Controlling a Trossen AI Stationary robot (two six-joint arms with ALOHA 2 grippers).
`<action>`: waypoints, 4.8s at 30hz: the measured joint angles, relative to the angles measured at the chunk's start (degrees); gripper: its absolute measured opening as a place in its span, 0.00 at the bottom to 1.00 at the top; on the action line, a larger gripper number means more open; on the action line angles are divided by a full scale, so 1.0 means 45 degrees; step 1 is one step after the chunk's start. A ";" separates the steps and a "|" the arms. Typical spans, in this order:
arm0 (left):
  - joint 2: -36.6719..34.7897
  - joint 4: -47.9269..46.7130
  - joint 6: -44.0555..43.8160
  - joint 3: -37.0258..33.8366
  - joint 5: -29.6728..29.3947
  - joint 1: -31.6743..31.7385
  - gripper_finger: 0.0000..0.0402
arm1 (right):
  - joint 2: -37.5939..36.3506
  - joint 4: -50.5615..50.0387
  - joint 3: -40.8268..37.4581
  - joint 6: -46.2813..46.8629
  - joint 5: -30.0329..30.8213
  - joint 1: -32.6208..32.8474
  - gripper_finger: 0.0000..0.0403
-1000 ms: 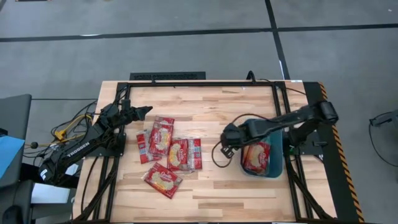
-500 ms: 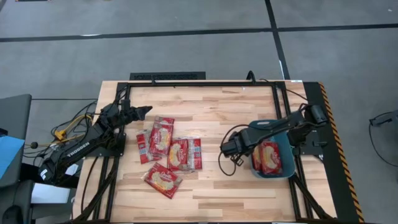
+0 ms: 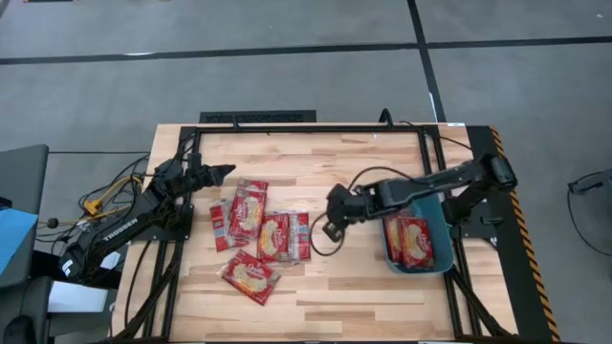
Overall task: Sort popcorn bags into baskets
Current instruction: Stack the popcorn bag into the blue bin
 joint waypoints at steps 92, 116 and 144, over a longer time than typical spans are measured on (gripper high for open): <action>0.1605 0.0077 0.0645 0.0000 -0.0379 -0.0432 0.72 | -0.5846 -1.1884 -0.0965 1.3658 -0.3323 0.4548 0.03; 0.1608 0.0116 0.0636 0.0000 -0.0923 -0.0432 0.72 | -0.2078 -1.1994 -0.2301 0.9090 -0.5187 0.2216 0.03; 0.1609 0.0111 0.0617 0.0000 -0.0793 -0.0432 0.72 | -0.3584 -1.1984 -0.2293 0.9730 -0.5927 0.1791 0.04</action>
